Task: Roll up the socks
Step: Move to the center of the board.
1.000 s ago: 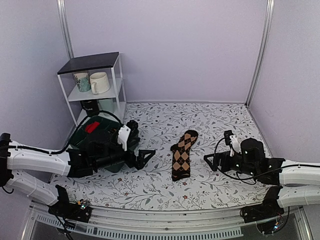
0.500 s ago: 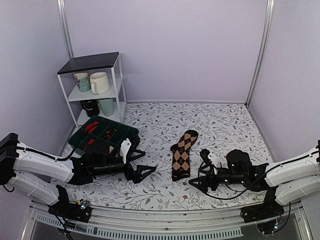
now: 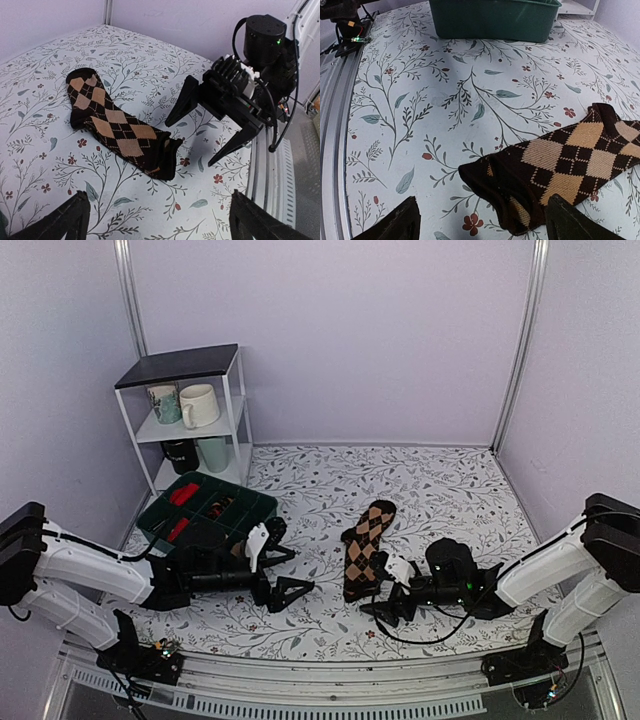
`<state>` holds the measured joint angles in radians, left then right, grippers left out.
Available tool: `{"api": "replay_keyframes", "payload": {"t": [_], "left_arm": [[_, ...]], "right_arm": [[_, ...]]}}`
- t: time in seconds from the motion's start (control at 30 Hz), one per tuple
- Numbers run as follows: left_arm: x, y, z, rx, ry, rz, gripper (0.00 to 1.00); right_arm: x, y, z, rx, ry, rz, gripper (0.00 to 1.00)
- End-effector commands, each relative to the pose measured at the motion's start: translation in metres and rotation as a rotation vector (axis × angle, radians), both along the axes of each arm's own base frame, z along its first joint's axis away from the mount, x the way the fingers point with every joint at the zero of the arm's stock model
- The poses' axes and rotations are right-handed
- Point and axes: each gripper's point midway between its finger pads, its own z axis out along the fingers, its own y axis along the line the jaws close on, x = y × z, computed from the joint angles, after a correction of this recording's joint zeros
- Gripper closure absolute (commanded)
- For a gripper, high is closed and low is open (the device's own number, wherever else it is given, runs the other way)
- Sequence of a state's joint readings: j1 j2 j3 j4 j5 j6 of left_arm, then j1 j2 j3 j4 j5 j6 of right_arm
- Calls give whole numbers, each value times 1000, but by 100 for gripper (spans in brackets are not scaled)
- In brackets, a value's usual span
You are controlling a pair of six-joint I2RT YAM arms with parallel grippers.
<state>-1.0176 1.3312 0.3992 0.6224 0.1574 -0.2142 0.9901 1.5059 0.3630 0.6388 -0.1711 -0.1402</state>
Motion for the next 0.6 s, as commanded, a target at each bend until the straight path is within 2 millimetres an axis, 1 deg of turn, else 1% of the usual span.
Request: {"api": "replay_keyframes", "payload": {"t": [0.0,0.07,0.1,0.17,0.23,0.4,0.57], "left_arm": [[-4,-7,3,-1,-10,-29,3],[-4,-7,3,3,-8,-28,3],[-4,-7,2,6,-8,-28,3],[-4,-5,1,11,-8,-24,3],[-4,-5,0,13,-8,-23,3],[-5,-4,-2,18,-6,-26,3],[-5,-5,-5,25,-5,-32,3]], "right_arm": [[3,15,9,27,-88,61,14],[3,16,4,16,-80,69,17],[4,17,1,10,-75,75,20],[5,17,-5,0,-55,85,30],[7,17,-10,-5,-40,85,37],[14,10,-14,-17,-31,61,39],[15,6,-22,-31,2,66,40]]}}
